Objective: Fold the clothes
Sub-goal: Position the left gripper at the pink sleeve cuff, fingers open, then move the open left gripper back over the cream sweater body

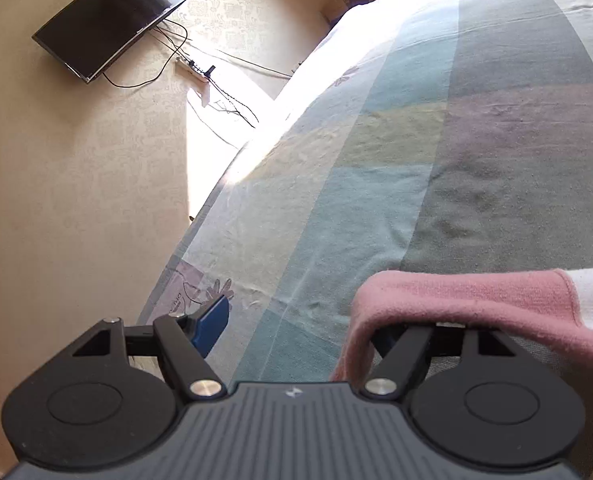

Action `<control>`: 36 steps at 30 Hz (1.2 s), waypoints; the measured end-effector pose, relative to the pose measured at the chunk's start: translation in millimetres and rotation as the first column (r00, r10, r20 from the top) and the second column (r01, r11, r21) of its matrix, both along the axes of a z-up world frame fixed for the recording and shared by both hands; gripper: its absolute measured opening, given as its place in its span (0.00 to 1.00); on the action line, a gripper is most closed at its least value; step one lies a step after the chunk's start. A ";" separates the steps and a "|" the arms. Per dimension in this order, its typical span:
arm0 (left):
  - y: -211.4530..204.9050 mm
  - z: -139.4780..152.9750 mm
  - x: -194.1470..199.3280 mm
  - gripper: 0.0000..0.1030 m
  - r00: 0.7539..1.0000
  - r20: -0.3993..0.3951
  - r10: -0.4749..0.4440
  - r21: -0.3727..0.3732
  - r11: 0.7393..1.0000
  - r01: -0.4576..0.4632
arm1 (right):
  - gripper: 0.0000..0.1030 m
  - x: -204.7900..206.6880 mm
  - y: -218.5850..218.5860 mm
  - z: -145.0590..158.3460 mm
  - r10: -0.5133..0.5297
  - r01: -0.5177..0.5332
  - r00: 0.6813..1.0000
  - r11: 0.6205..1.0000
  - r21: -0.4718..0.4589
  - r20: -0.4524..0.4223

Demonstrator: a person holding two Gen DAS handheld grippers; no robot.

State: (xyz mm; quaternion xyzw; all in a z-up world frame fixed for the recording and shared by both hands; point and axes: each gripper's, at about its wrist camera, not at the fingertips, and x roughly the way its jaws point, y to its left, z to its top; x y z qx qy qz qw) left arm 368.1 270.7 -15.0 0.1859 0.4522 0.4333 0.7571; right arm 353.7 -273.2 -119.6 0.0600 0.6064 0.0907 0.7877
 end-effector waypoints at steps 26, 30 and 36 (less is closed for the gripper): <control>-74.5 -52.9 4.3 0.72 0.981 -0.021 -0.191 -0.484 0.861 0.158 | 0.95 -1.5 21.2 -15.0 0.011 -0.012 0.999 1.000 -0.020 -0.051; -111.9 -64.2 11.6 0.72 0.952 -0.005 -0.306 -0.544 0.800 0.254 | 1.00 -6.0 23.2 -22.1 0.021 -0.022 0.999 0.999 -0.032 -0.049; -115.4 -77.6 15.4 0.92 0.948 -0.006 -0.318 -0.591 0.766 0.254 | 1.00 -11.9 29.1 -28.3 0.067 -0.068 0.998 0.995 -0.069 -0.010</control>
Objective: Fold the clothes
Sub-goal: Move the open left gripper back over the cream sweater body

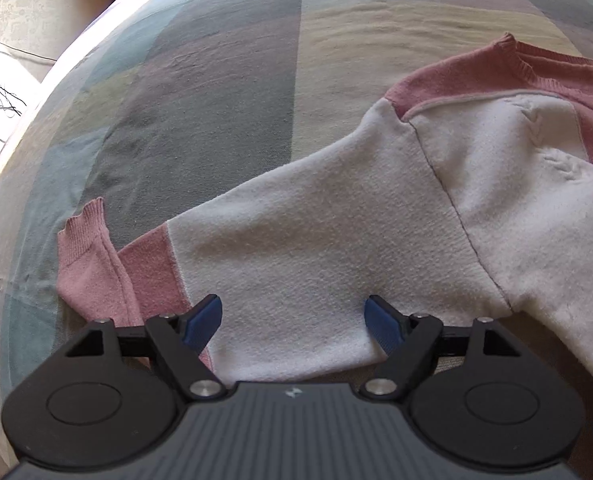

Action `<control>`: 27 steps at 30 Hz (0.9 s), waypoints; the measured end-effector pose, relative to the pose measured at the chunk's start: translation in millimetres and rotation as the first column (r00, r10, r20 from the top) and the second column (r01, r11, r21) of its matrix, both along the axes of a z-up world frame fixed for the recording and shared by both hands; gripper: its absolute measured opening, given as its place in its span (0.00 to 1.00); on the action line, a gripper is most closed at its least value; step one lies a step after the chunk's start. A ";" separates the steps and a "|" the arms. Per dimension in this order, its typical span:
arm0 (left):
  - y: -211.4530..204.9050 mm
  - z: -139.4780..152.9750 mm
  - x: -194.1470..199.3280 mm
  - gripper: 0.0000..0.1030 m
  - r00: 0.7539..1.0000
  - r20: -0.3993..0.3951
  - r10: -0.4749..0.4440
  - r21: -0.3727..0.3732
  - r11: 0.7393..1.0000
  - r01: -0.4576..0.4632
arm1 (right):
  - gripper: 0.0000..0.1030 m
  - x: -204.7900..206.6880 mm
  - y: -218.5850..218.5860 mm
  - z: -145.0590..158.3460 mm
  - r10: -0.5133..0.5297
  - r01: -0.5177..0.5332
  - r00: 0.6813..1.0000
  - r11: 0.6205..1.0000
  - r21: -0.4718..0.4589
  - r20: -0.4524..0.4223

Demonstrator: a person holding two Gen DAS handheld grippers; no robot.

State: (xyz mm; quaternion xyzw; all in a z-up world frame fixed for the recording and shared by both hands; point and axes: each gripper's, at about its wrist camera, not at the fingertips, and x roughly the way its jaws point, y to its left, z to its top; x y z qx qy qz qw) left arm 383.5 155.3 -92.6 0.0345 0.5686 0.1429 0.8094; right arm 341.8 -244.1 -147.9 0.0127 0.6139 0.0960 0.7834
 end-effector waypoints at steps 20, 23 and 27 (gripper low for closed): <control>-44.4 -2.3 10.6 0.93 0.968 0.077 -0.240 0.162 0.961 0.226 | 1.00 -1.6 -13.0 18.1 -0.080 0.079 0.996 0.997 0.027 0.033; -13.5 9.5 19.1 0.93 0.981 0.115 -0.157 0.215 0.968 0.130 | 1.00 -2.7 -21.1 28.2 -0.098 0.096 0.994 0.995 0.022 0.055; 24.0 18.8 34.3 0.93 0.988 0.122 -0.090 0.279 0.959 0.053 | 1.00 0.0 -28.5 34.1 -0.104 0.103 0.992 0.994 0.020 0.073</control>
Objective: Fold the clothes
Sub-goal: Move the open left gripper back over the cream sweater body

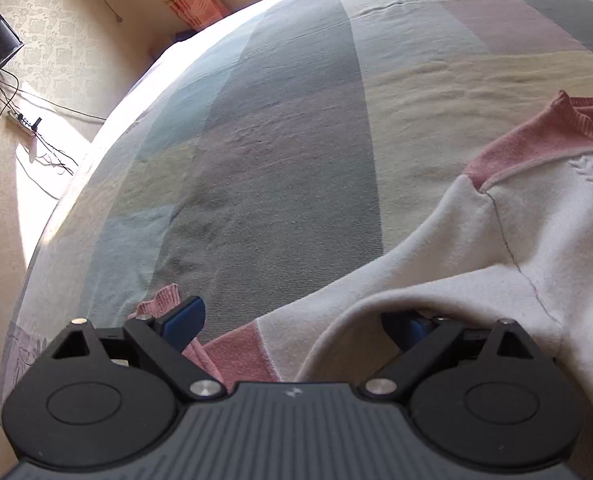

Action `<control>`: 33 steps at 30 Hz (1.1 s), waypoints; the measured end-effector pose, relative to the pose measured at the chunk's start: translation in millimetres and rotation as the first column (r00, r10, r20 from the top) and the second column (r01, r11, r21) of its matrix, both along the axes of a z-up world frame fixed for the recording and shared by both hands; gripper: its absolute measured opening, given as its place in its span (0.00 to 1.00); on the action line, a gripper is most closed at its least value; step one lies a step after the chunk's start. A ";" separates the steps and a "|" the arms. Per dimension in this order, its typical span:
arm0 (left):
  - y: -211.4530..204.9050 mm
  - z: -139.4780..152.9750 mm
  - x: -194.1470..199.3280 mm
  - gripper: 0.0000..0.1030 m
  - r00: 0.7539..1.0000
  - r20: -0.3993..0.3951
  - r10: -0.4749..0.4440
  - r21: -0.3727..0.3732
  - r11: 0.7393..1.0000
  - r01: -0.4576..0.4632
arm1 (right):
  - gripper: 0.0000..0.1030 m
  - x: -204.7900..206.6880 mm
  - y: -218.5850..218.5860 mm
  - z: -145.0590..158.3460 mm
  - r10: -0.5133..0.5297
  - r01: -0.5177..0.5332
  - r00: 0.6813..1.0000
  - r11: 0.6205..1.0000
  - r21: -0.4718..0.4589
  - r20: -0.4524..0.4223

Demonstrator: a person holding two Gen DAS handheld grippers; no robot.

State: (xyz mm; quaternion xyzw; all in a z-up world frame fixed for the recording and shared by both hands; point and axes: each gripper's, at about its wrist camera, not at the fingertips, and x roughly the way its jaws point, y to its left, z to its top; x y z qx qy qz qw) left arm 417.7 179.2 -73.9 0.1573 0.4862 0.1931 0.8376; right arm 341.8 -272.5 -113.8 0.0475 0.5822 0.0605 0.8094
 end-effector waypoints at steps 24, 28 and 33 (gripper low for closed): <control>-123.0 6.9 -17.0 0.92 0.967 -0.031 -0.254 -0.402 0.889 0.220 | 1.00 -5.1 21.4 0.0 0.095 -0.095 0.995 0.995 0.013 -0.015; -144.1 -19.3 -12.6 0.92 0.953 -0.107 -0.284 -0.361 0.904 0.229 | 1.00 -15.2 23.6 2.9 0.106 -0.106 0.994 0.994 -0.035 0.002; -136.1 -28.3 -15.9 0.94 0.968 -0.124 -0.216 -0.402 0.903 0.150 | 1.00 -27.4 0.7 3.0 0.040 -0.040 0.999 0.999 -0.016 -0.024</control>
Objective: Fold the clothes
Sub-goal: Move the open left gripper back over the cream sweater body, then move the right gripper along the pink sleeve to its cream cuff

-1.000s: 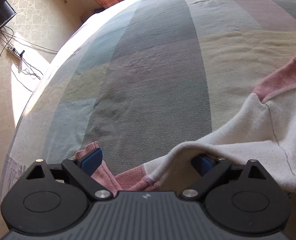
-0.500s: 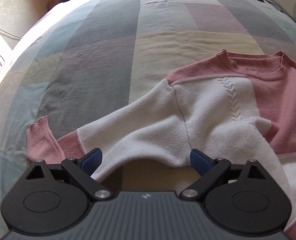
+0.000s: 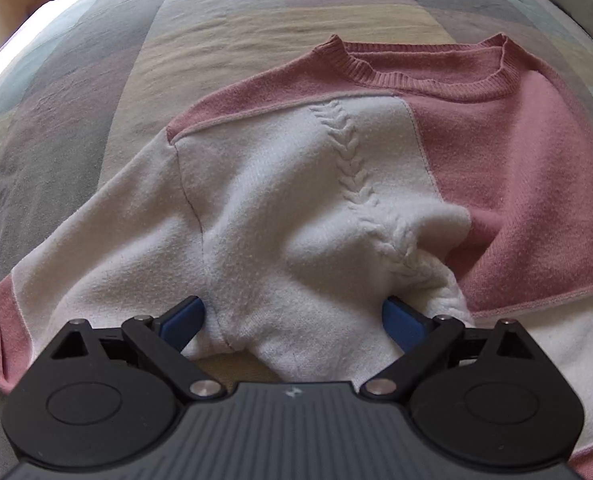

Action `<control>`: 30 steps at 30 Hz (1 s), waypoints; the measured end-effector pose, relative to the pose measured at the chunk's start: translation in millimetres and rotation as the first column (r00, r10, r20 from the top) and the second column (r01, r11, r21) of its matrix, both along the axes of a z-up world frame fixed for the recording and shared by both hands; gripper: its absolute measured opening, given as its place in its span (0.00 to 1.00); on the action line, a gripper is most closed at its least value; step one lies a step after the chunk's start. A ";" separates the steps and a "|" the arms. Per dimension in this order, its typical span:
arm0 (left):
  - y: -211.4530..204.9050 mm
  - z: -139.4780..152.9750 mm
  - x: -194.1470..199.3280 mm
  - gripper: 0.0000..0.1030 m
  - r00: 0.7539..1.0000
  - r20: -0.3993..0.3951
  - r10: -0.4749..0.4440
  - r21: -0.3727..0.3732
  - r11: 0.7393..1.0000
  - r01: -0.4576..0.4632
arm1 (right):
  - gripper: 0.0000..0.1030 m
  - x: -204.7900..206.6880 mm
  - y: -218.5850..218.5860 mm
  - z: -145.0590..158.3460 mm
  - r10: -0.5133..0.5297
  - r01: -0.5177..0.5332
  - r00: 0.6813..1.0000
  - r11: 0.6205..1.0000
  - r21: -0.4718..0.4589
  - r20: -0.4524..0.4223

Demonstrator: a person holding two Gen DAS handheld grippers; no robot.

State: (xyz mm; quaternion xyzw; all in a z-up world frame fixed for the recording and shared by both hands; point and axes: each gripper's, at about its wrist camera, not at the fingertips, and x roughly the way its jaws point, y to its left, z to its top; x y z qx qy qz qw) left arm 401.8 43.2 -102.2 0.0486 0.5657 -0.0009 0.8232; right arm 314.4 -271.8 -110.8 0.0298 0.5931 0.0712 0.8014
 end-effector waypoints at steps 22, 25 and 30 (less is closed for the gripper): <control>4.0 -3.8 0.2 0.96 1.000 -0.019 0.023 -0.012 1.000 -0.023 | 1.00 4.5 5.1 -12.7 -0.144 0.143 0.989 0.989 -0.038 -0.022; 4.4 -4.0 -0.2 0.97 1.000 -0.017 0.024 -0.014 1.000 -0.024 | 1.00 3.6 6.9 -6.5 -0.149 0.156 0.987 0.969 -0.192 0.054; 5.2 -3.9 -0.8 0.97 1.000 -0.015 0.024 -0.016 1.000 -0.024 | 1.00 9.4 -20.5 -2.0 -0.170 0.186 0.982 0.950 -0.250 0.084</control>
